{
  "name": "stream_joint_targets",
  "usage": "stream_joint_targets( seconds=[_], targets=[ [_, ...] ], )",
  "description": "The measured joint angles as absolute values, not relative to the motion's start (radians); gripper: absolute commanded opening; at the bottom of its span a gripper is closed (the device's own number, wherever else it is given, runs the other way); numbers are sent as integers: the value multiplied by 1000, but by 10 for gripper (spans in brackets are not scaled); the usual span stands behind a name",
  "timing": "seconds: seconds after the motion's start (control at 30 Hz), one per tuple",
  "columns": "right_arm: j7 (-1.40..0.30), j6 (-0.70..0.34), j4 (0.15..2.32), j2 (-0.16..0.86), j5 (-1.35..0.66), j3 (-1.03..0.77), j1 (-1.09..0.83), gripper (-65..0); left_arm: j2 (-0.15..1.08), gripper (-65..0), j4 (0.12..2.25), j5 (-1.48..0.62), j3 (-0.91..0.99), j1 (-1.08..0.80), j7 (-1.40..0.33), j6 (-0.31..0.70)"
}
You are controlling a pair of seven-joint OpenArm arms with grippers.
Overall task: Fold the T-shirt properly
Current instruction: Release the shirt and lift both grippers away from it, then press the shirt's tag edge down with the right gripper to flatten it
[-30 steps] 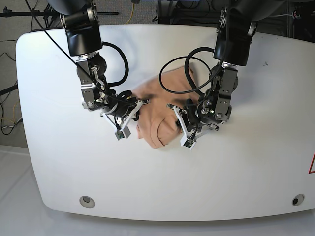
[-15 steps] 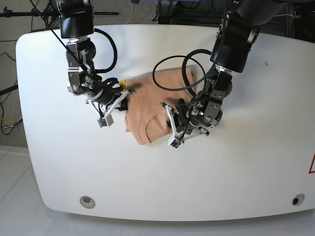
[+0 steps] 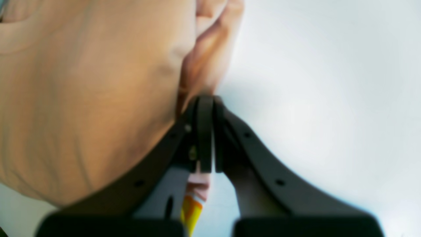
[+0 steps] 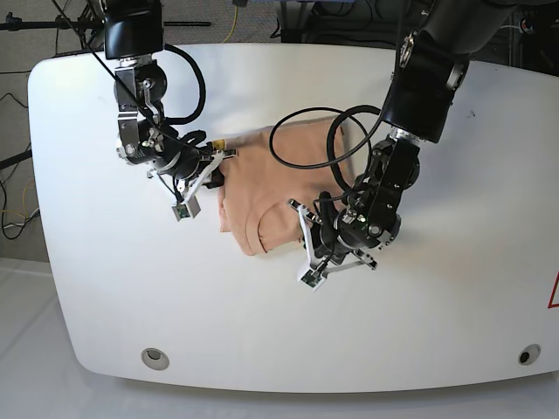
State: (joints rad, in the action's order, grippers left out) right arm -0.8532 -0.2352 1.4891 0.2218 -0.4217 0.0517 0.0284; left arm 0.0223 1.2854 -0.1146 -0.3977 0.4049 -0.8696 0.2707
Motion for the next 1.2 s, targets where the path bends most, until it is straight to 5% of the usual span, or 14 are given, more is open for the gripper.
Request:
stream_joint_targets(
  seconds=[0.67, 1.2],
  targets=[
    [-1035, -164, 1756, 234, -394, -102, -44, -645, 94, -650, 1718, -121, -393, 332, -1063, 266],
    [-1145, -169, 1933, 247, -403, -102, -231, -645, 233, -650, 1772, -120, -182, 157, -1076, 270]
  ],
)
